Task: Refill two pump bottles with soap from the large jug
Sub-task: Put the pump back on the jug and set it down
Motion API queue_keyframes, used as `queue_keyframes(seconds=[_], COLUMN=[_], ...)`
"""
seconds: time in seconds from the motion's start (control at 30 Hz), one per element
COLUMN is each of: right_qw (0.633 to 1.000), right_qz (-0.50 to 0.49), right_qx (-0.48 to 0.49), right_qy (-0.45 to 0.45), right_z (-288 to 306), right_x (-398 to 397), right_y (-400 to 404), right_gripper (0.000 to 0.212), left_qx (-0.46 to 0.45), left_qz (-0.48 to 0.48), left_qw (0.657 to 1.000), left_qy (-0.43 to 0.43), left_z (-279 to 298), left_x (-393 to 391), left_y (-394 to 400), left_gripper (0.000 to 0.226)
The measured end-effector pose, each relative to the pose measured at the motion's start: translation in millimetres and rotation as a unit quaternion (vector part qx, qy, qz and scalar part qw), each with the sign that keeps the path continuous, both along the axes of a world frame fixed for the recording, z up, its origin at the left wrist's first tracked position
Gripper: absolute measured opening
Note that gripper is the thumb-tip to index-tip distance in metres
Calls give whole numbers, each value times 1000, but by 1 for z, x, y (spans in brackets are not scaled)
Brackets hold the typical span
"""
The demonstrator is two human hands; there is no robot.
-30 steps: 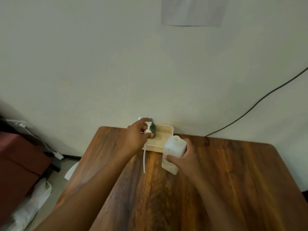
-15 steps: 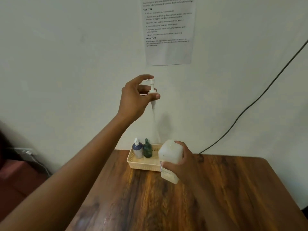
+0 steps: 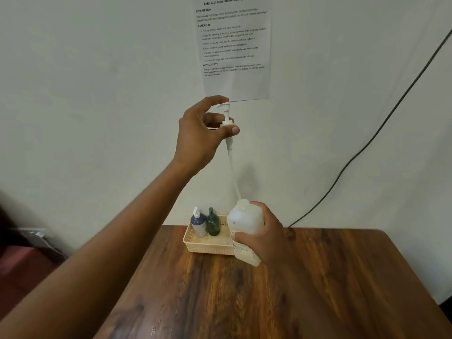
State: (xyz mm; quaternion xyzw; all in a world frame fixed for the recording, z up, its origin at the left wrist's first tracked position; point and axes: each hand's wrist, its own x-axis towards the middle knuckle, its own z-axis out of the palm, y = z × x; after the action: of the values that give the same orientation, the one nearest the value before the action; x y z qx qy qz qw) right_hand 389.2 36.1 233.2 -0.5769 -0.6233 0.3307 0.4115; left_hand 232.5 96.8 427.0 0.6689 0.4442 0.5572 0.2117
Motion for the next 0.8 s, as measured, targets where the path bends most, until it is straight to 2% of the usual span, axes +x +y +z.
queue_keyframes(seconds=[0.23,0.53,0.8], right_qw=[1000,998,995], right_qz=[-6,-35,-56], right_qx=[0,26,81], right_qy=[-27,-34,11], right_z=[15,53,69], right_x=[-3,-5,-3], right_y=[5,15,26], right_gripper=[83,77,78], left_qx=[-6,-10,-6], left_qz=[-10,-32,-21], left_qw=[1000,999,1000], left_qy=[11,28,12], left_z=[-12,-51,-64], left_x=[9,24,26], left_y=[-3,-19,-21], left_gripper=[52,56,57])
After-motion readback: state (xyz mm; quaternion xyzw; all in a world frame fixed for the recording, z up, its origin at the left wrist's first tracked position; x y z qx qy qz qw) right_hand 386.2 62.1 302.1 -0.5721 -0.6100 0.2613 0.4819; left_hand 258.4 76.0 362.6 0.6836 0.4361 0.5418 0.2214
